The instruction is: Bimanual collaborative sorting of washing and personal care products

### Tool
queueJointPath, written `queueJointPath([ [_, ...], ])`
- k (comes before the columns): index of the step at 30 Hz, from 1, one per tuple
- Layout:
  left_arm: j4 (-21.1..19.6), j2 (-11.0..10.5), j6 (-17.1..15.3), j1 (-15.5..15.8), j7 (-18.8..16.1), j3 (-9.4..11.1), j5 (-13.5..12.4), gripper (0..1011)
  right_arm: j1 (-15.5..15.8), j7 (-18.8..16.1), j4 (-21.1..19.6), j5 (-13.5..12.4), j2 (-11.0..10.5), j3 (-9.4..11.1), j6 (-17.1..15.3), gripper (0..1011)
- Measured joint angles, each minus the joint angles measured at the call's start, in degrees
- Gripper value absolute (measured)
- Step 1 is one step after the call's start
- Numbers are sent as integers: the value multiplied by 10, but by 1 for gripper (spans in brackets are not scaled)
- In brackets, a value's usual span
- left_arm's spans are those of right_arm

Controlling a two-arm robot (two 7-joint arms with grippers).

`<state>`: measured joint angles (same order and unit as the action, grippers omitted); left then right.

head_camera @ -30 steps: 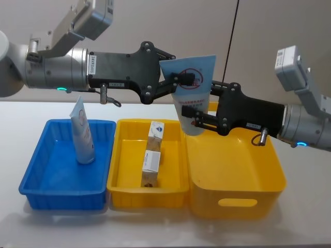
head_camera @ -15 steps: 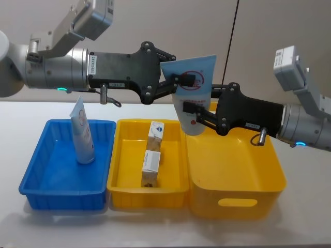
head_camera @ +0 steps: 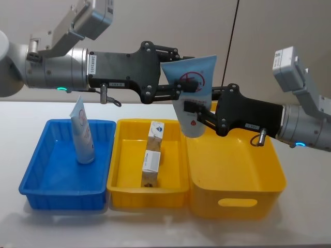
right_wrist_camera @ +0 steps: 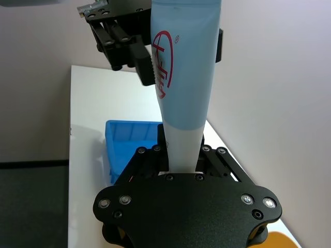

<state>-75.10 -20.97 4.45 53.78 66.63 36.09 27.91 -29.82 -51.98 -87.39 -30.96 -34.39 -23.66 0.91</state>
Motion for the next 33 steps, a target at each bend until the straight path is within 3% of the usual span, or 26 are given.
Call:
queueJointPath([
  [5, 0, 0, 0, 0, 0, 0, 0, 636, 0, 1, 0, 0, 0, 0, 0, 210],
  [10, 0, 0, 0, 0, 0, 0, 0, 752, 3, 9, -3, 0, 1, 0, 0, 210],
  [13, 0, 0, 0, 0, 0, 0, 0, 867, 8, 21, -7, 0, 2, 1, -1, 210],
  [19, -9, -6, -3, -5, -12, -1, -1, 1001, 21, 57, -16, 6, 5, 4, -5, 210],
  [33, -71, -44, -36, -41, -90, -19, -19, 1001, 54, 167, -38, 36, 20, 13, -20, 208],
])
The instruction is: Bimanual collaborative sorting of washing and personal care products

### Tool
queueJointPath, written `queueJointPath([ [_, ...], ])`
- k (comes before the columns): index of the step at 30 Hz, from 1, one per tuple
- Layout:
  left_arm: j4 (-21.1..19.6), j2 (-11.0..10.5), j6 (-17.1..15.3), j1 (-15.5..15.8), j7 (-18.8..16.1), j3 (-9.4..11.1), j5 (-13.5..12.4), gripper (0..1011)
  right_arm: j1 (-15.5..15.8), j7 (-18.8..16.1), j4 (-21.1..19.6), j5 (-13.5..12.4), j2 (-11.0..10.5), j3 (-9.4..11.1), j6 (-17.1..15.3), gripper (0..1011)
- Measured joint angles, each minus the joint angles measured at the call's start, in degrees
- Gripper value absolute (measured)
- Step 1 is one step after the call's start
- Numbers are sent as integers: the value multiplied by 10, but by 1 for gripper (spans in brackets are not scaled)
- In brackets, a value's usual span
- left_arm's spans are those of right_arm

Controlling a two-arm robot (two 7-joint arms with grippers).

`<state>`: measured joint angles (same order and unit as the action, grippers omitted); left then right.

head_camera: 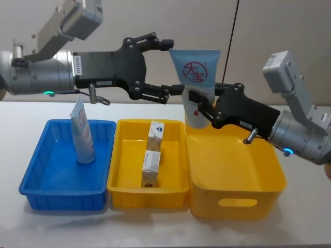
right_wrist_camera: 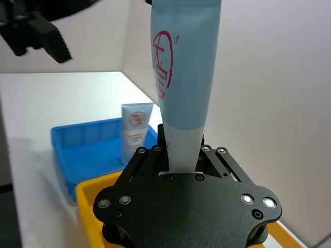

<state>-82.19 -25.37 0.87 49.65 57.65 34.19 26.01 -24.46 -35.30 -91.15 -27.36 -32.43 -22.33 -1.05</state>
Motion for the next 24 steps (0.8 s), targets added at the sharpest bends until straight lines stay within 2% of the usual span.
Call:
queueJointPath([
  [14, -62, -38, -45, -45, -110, -23, -27, 1001, 28, 121, -5, 44, 29, 16, -22, 208],
  [15, -62, -38, -45, -45, -110, -23, -27, 1001, 28, 121, -5, 44, 29, 16, -22, 208],
  [20, -68, -43, -55, -59, -148, -29, -33, 1001, 35, 172, 1, 64, 45, 22, -31, 208],
  [24, -68, -44, -57, -63, -159, -31, -34, 1001, 38, 203, 8, 77, 56, 25, -37, 208],
])
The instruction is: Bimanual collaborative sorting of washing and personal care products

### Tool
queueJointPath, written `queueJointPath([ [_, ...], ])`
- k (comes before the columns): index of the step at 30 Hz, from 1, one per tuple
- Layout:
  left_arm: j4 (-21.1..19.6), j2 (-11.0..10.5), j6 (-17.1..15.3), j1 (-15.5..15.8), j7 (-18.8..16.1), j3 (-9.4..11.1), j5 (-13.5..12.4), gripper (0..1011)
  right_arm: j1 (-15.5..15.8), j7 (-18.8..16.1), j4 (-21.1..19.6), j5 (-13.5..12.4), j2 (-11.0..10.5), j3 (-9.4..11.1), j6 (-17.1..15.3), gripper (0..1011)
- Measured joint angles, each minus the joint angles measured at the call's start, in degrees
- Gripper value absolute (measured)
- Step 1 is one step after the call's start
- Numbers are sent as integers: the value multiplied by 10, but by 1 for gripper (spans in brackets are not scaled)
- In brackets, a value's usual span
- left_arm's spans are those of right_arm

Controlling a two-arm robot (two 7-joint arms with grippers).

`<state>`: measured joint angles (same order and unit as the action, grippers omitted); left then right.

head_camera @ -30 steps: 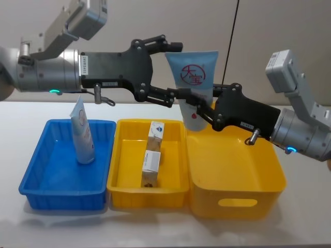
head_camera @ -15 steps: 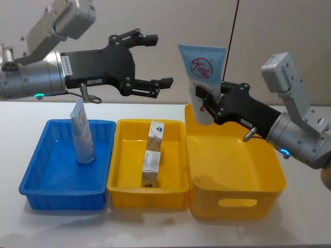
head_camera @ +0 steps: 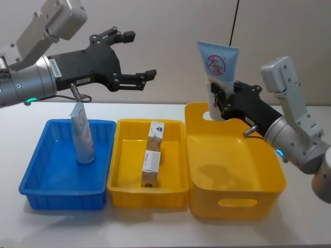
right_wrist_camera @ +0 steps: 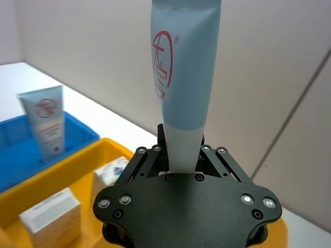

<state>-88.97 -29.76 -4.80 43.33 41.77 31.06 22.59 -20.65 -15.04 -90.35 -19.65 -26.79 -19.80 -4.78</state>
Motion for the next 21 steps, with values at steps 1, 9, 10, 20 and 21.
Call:
queueJointPath([
  [1, 1, 0, -1, -2, -5, -1, 0, 1002, 0, 6, 2, 2, 2, 1, -1, 210],
  [9, 3, -2, -3, -9, -23, -3, -1, 1001, 3, 65, 25, 25, 29, 7, -15, 208],
  [10, 3, -2, -3, -10, -25, -4, -1, 1001, 2, 76, 31, 30, 35, 8, -17, 210],
  [20, 4, -3, -4, -13, -35, -5, -2, 1001, -14, 149, 102, 58, 87, 6, -37, 208],
  [21, 4, -3, -4, -13, -35, -5, -2, 1001, -16, 151, 108, 59, 91, 6, -38, 208],
])
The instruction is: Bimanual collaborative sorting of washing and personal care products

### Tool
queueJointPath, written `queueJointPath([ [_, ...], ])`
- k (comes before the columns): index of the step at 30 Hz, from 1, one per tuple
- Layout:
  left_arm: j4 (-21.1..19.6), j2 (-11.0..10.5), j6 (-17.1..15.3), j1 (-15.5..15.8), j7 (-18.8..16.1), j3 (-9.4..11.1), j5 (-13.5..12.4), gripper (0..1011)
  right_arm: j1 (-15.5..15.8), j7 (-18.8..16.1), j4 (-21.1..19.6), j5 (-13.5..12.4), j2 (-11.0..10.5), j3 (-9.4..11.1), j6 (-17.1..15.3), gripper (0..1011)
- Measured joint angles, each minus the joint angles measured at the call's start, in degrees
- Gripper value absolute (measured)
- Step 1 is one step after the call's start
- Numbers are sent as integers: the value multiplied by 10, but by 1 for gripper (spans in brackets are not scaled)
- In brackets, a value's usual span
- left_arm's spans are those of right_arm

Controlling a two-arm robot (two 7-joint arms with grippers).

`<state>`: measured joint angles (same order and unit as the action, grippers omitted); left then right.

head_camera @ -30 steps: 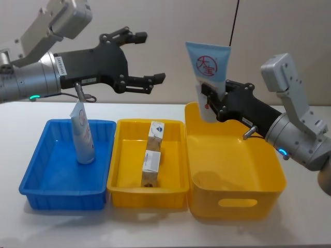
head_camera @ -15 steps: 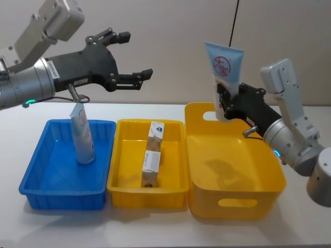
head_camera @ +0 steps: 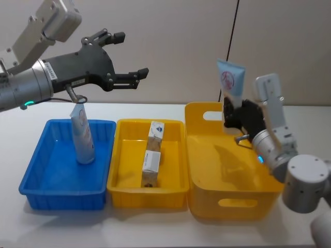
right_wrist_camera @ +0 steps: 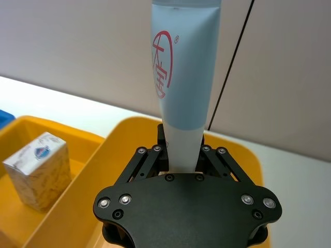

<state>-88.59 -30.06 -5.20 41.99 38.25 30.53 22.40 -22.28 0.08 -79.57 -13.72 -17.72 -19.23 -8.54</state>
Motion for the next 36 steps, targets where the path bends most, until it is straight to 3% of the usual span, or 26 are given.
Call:
queueJointPath([
  [5, 0, 0, 0, -1, -3, 0, 0, 1001, -17, 27, 48, 13, 29, -6, -3, 208],
  [11, 1, -1, -1, -2, -4, -1, 0, 1001, -25, 41, 74, 20, 45, -9, -4, 223],
  [16, 1, -1, -1, -2, -5, -1, 0, 1001, -32, 50, 91, 24, 55, -11, -5, 355],
  [32, 1, -1, -1, -3, -7, -1, 0, 1001, -39, 62, 114, 31, 69, -13, -6, 905],
  [36, 1, -1, -1, -3, -7, -1, 0, 1001, -39, 62, 114, 31, 69, -13, -6, 971],
])
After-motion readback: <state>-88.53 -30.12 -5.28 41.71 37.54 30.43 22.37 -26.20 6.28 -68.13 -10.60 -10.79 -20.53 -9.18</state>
